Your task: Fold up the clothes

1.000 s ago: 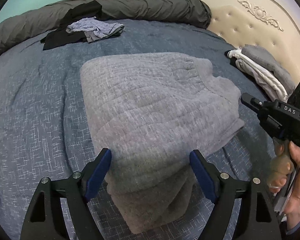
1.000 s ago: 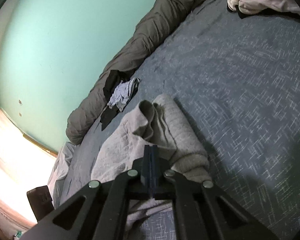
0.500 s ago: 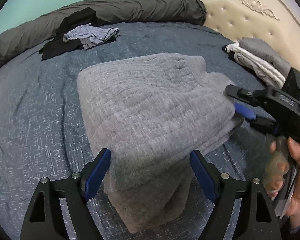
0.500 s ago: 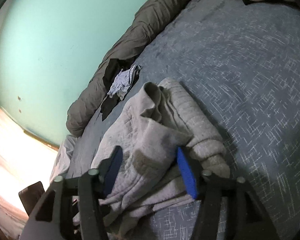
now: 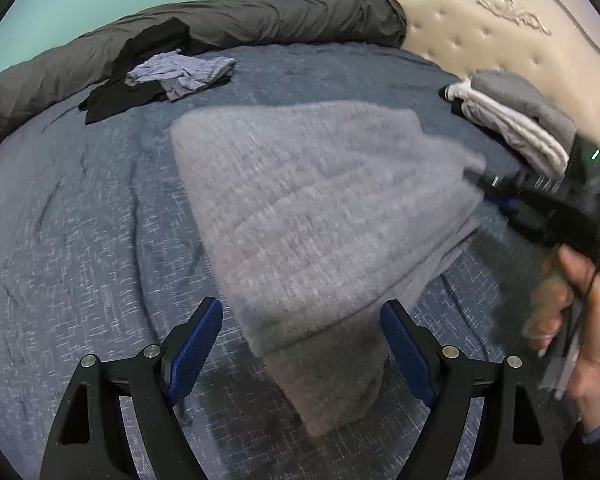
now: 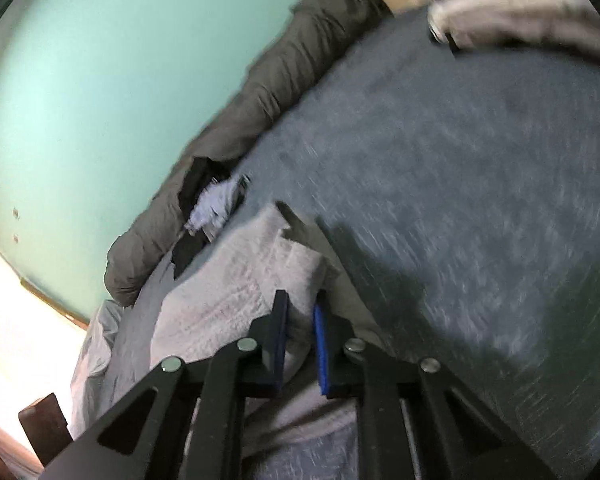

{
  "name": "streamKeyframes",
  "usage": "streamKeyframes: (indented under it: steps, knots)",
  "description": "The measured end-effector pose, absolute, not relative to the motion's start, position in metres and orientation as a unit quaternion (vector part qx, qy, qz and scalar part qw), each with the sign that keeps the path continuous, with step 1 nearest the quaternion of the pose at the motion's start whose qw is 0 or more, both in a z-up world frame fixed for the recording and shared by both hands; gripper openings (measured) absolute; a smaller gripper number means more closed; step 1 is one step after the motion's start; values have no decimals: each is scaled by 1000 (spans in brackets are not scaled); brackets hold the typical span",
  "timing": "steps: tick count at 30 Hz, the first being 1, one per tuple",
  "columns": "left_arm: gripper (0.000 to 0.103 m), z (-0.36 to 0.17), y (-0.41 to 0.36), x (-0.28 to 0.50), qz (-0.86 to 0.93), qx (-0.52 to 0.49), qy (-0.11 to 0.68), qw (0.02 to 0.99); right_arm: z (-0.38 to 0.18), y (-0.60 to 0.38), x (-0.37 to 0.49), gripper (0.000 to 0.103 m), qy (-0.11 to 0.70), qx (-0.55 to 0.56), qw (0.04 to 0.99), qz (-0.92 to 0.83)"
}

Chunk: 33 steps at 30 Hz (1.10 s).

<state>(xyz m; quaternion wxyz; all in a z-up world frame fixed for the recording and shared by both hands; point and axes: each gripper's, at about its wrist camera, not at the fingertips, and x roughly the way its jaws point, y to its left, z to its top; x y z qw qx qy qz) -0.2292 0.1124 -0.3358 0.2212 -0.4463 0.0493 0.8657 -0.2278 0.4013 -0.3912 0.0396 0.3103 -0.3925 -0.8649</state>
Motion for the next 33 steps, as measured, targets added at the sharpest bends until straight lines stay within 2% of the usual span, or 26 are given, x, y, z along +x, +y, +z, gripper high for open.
streamKeyframes:
  steps: [6,8,10,14,18,20,21,24,28,33]
  knots:
    - [84,-310,98,-246,883,-423,17,201,-392,397,-233,13,-374,327,41,-867]
    - [84,-308,101,-255,886,-421,17,195,-395,400,-233,18,-382,332,35,-862]
    - [84,-312,110,-263,885,-423,30,192,-393,407,-229,29,-392,324,19,-861]
    - [84,-336,126,-269,874,-445,55,189,-374,417,-219,30,-375,294,-8,-879]
    - [84,-354,127,-269,866,-461,53,186,-355,403,-216,30,-353,265,47,-896]
    - [85,-361,125,-268,863,-468,48,185,-351,390,-221,27,-336,274,85,-897]
    - [85,-364,125,-267,862,-471,45,184,-351,382,-224,23,-328,284,104,-895]
    - [85,-365,126,-268,859,-476,49,184,-368,361,-240,21,-306,353,135,-874]
    - [84,-352,125,-266,862,-468,49,186,-403,363,-248,5,-327,408,110,-845]
    - [84,-315,124,-273,880,-436,33,187,-391,366,-244,5,-320,391,108,-856]
